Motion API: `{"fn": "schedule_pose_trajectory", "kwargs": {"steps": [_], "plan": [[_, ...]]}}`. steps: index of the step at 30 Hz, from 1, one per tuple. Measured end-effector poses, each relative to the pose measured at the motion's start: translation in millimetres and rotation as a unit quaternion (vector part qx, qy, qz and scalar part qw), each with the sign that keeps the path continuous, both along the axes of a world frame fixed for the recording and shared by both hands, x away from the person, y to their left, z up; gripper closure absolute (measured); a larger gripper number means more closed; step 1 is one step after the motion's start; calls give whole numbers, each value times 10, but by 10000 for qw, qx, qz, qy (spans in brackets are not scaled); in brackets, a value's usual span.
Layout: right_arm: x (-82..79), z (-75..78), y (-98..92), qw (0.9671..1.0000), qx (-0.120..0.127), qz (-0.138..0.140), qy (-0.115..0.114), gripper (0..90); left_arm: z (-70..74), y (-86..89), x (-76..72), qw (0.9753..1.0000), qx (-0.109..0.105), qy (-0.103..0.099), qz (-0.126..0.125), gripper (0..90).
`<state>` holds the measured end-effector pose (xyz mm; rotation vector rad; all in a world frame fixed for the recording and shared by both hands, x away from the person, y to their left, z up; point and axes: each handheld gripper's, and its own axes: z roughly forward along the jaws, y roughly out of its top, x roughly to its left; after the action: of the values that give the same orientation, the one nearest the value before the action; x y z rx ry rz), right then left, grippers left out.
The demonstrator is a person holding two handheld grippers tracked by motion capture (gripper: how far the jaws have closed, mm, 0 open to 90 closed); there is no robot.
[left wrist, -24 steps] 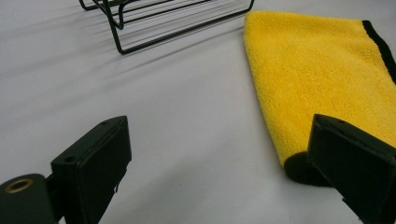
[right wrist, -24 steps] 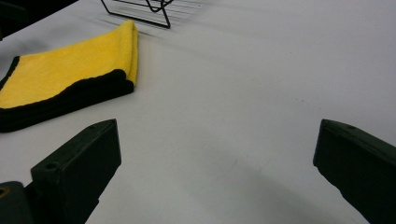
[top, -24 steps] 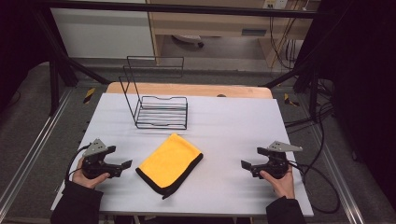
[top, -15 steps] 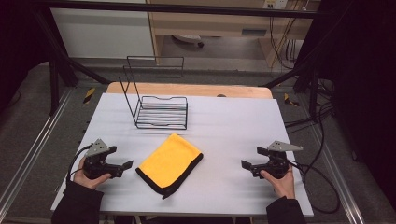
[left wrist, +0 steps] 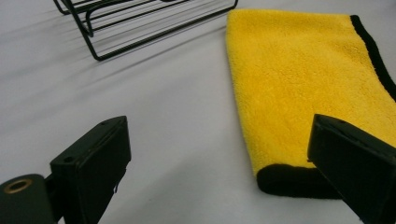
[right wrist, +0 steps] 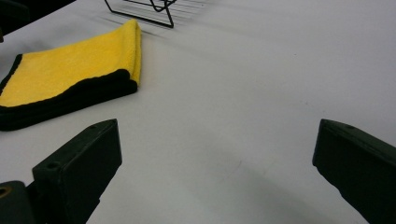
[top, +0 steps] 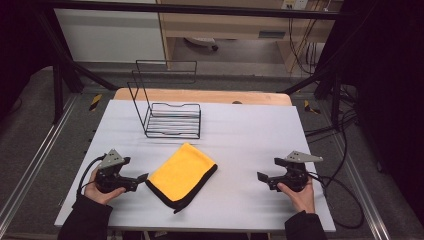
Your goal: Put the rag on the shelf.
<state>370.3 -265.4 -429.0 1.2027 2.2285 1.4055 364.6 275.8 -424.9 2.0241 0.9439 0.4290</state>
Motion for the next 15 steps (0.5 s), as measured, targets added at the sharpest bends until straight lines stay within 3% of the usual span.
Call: {"fn": "schedule_pose_trajectory", "kwargs": {"steps": [4,15], "plan": [[0,1,7,10000,-40,1,-9,18,6,-127,-12,10000,54,49,-7,68],[-11,2,29,10000,-76,-33,-28,17,72,-561,-124,9991,54,237,-342,121]]}}
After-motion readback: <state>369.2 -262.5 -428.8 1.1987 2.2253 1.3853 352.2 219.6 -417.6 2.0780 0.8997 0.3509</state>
